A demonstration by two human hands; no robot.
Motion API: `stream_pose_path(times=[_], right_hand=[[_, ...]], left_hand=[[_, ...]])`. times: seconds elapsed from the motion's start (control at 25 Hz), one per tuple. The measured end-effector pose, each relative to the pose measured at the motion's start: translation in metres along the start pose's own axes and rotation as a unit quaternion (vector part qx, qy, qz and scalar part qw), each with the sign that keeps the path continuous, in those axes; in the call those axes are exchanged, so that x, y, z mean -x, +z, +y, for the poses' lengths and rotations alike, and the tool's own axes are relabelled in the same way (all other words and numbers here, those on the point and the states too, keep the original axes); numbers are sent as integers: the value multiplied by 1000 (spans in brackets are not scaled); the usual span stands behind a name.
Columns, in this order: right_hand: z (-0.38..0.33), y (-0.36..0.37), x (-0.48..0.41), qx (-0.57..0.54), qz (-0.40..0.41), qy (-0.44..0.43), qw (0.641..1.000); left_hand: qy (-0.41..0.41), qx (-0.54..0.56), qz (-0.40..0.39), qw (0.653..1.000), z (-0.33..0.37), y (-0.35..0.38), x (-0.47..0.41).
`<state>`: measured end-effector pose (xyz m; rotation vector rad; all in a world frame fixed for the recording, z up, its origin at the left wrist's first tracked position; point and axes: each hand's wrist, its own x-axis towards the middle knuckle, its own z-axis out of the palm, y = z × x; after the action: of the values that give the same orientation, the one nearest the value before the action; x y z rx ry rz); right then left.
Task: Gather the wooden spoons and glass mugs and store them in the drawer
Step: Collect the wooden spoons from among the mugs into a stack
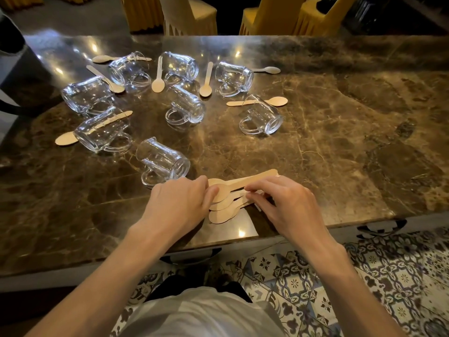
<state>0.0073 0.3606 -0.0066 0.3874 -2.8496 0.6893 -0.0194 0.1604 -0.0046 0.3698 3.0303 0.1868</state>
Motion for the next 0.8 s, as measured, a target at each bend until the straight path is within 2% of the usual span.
stream_pose_path(times=[0.28, 0.52, 0.68, 0.8], right_hand=[[-4, 0, -2, -6, -13, 12, 1000], [-15, -4, -32, 3, -19, -10, 1000], [-34, -6, -70, -6, -31, -39, 999], [-53, -6, -108, -18, -40, -71, 996]], left_hand=[[15, -36, 8, 999, -4, -1, -1], [-1, 10, 34, 999, -20, -7, 3], [15, 97, 97, 990, -41, -29, 10], [21, 157, 196, 968, -66, -44, 11]])
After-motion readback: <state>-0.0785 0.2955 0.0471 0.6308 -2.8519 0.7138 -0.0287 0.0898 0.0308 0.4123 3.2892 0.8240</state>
